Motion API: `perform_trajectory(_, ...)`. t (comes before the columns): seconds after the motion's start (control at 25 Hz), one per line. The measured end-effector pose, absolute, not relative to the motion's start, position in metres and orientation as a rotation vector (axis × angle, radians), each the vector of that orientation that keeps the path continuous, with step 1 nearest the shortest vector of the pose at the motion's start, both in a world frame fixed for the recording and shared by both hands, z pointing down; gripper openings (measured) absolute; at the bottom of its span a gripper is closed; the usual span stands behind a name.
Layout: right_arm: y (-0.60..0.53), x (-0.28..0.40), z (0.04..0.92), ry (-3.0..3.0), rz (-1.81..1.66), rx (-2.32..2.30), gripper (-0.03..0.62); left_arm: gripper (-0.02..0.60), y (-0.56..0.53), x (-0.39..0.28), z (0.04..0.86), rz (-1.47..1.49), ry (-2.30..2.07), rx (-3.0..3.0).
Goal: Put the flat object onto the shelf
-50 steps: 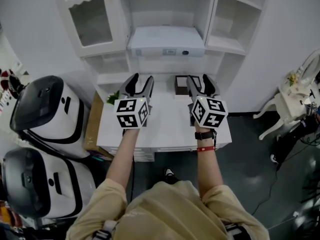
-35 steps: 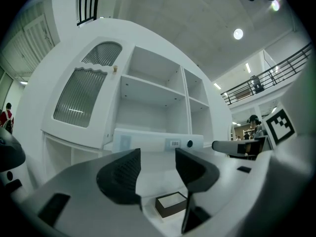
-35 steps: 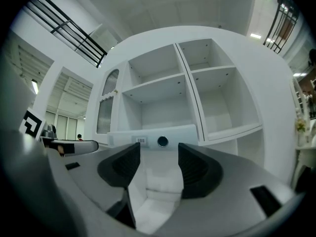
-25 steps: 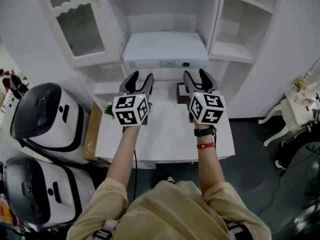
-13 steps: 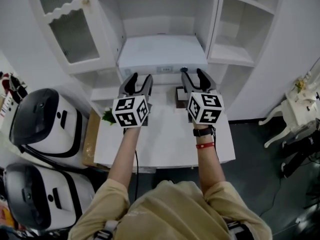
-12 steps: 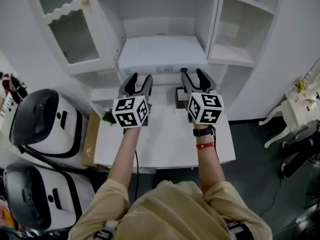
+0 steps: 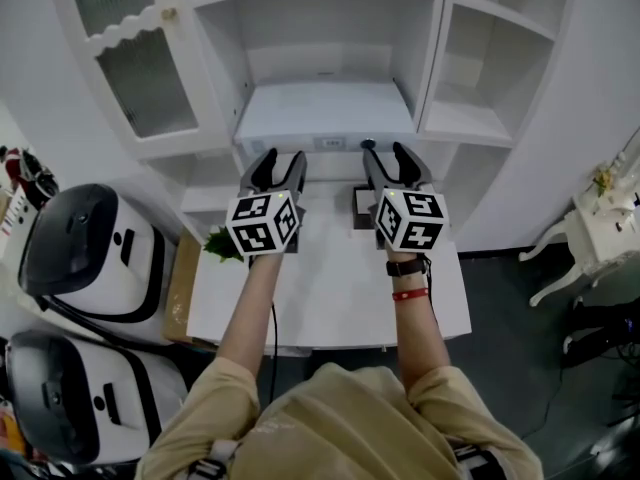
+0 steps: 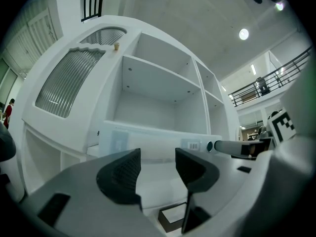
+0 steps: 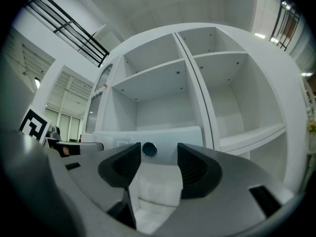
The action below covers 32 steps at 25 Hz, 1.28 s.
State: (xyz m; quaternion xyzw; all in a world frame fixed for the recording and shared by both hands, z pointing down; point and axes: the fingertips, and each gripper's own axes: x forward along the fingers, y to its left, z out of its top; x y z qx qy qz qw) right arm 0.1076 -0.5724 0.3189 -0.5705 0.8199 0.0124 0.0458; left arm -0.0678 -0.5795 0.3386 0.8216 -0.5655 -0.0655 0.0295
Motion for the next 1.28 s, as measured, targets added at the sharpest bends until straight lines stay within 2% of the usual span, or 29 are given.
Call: perform_trajectory(1.28, -0.641, 0.114, 0.315, 2.535, 0.041, -1.689, 0.242, 0.229, -0.647, -0.063, 0.337, -0.231, -1.748, 2.477)
